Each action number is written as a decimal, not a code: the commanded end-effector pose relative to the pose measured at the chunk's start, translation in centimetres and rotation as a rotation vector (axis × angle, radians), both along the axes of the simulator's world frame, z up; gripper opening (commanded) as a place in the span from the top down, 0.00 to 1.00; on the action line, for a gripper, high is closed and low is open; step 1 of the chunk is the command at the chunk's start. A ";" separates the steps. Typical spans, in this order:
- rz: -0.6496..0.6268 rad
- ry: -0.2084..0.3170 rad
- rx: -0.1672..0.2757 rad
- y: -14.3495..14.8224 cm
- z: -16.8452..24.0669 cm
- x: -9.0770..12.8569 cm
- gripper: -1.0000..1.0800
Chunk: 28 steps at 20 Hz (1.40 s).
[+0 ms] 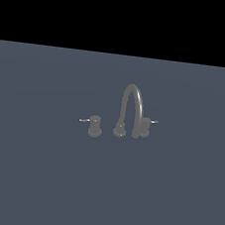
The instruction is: Turn on the faucet by rotating a designated handle.
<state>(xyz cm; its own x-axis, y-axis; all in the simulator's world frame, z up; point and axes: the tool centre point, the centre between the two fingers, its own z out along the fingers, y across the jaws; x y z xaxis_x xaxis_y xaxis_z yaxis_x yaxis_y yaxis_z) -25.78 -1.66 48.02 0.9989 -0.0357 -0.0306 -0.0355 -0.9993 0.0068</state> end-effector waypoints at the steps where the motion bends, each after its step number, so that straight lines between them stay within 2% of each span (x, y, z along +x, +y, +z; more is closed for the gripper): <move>1: 0.000 0.000 0.000 0.0 0.0 0.0 1.00; 9: 0.012 -0.011 -0.036 -0.6 0.4 0.7 1.00; 17: -0.005 -0.011 -0.035 -0.6 0.3 1.3 1.00; 22: -0.051 -0.013 -0.034 -0.9 -0.2 3.0 1.00; 28: -0.145 -0.016 -0.030 -1.5 -1.4 6.5 1.00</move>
